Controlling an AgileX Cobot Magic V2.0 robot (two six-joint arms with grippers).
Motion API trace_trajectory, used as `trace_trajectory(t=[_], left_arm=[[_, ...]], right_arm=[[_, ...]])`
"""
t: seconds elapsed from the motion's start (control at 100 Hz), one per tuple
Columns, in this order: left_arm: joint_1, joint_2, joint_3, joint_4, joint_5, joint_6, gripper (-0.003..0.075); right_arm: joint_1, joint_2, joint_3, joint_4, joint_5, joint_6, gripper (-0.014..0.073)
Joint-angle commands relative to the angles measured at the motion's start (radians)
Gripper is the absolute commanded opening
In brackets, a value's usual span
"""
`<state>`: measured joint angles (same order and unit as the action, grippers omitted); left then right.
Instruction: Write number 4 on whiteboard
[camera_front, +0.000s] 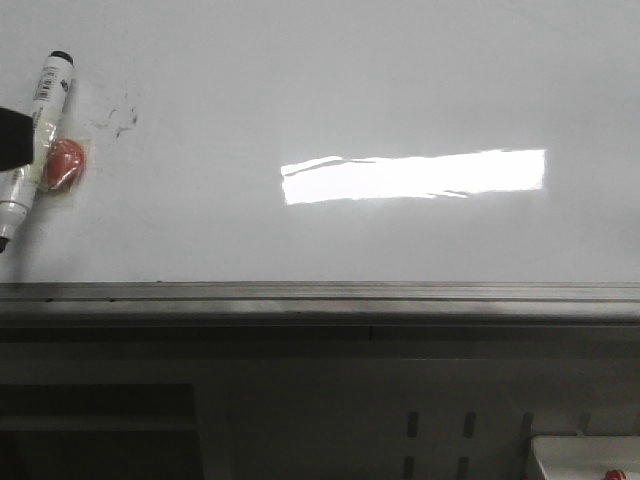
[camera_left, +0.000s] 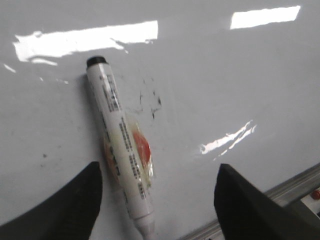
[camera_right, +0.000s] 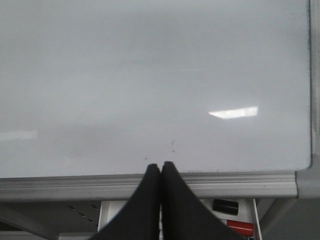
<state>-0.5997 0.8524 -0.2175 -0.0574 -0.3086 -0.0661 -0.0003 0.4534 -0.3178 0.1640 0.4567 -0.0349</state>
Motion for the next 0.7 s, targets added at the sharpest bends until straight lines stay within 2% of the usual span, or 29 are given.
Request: trace_trajectory(t=[0.0, 0.15, 0.27, 0.34, 0.45, 0.57, 0.69], left_arm=[[-0.011, 0.04, -0.034, -0.037, -0.102, -0.01, 0.0447], [-0.011, 0.119, -0.034, -0.08, -0.147, -0.01, 0.0446], [-0.011, 0.173, -0.034, -0.085, -0.149, -0.01, 0.0405], [-0.011, 0.19, -0.034, -0.101, -0.149, -0.01, 0.0291], [-0.011, 0.195, -0.034, -0.108, -0.149, -0.01, -0.002], [-0.011, 0.195, -0.034, -0.1, -0.152, -0.008, -0.002], [-0.011, 0.178, -0.034, -0.002, -0.172, -0.008, -0.002]], right_arm=[[-0.005, 0.011, -0.038, 0.006, -0.066, -0.002, -0.0053], [-0.005, 0.009, -0.038, 0.006, -0.066, -0.002, -0.0053], [-0.005, 0.009, -0.038, 0.006, -0.066, -0.002, -0.0053], [-0.005, 0.009, -0.038, 0.006, -0.067, -0.002, -0.0053], [-0.005, 0.009, -0.038, 0.006, -0.057, -0.002, -0.0053], [0.003, 0.009, -0.038, 0.007, -0.038, -0.002, -0.0053], [0.084, 0.016, -0.06, 0.072, -0.016, -0.041, -0.0053]])
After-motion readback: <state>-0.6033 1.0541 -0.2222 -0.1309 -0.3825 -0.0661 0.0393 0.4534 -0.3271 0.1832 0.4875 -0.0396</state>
